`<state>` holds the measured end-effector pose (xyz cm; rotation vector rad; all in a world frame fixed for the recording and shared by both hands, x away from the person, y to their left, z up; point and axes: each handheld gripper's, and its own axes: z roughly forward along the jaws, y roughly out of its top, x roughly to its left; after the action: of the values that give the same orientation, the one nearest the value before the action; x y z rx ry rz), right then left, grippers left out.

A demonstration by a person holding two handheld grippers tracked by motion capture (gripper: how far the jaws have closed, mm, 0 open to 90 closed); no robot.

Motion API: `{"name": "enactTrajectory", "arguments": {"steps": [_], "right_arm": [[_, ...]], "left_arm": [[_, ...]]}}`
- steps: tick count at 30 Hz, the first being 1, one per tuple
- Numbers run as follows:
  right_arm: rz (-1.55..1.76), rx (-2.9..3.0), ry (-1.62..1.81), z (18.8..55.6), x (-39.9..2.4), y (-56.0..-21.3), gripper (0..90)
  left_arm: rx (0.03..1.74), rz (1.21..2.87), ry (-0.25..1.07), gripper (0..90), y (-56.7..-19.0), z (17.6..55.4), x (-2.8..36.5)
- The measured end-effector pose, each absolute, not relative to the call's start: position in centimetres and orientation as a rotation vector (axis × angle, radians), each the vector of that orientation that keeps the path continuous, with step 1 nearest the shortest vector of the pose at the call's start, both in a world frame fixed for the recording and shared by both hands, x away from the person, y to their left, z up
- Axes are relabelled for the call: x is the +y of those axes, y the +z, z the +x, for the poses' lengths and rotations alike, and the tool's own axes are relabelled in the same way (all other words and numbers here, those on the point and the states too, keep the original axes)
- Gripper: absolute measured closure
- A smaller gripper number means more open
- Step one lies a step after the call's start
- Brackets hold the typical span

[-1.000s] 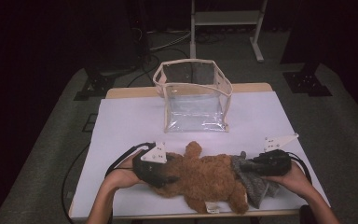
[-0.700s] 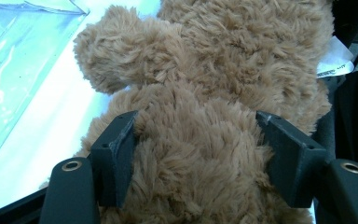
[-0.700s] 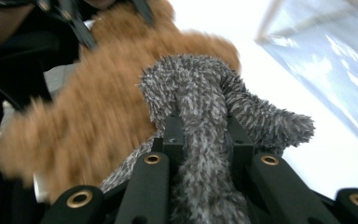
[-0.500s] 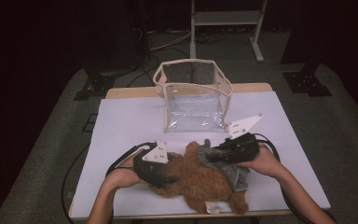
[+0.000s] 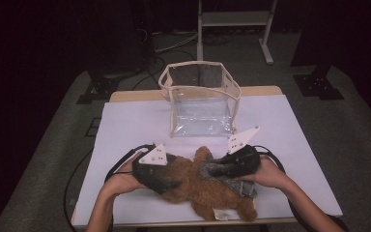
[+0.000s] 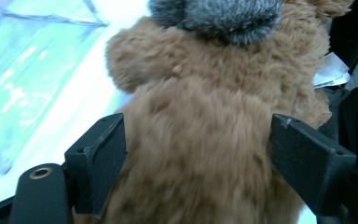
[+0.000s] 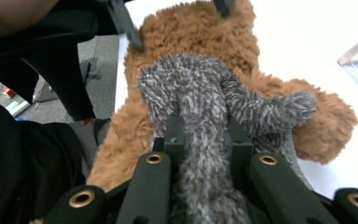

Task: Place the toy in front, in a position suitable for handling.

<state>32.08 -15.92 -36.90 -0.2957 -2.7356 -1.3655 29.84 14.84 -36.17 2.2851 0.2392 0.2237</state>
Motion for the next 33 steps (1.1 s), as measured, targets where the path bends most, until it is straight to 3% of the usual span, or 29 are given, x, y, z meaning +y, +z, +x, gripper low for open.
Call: {"name": "enactTrajectory", "arguments": {"steps": [5,10,14,21,33], "right_arm": [[-0.316,-2.735,-1.368,32.2,-16.6,-37.1,75.6],[-0.373,-2.731,-1.365,32.5,-17.7,-37.2,75.6],[-0.351,-2.754,-1.359,32.7,-17.3,-36.4,75.5],[-0.242,-2.813,-1.324,33.2,-13.9,-34.8,75.3],[-0.298,-2.751,-1.343,31.1,-15.5,-37.0,75.8]], "left_arm": [[0.271,2.292,0.207,17.6,-36.5,29.8,16.0],[0.246,2.295,0.122,29.4,-38.0,29.5,15.6],[0.240,2.295,0.108,32.3,-38.1,29.4,15.3],[0.214,2.311,0.120,32.4,-38.1,28.8,14.4],[0.182,2.241,0.153,27.0,-35.9,28.9,14.2]]}}
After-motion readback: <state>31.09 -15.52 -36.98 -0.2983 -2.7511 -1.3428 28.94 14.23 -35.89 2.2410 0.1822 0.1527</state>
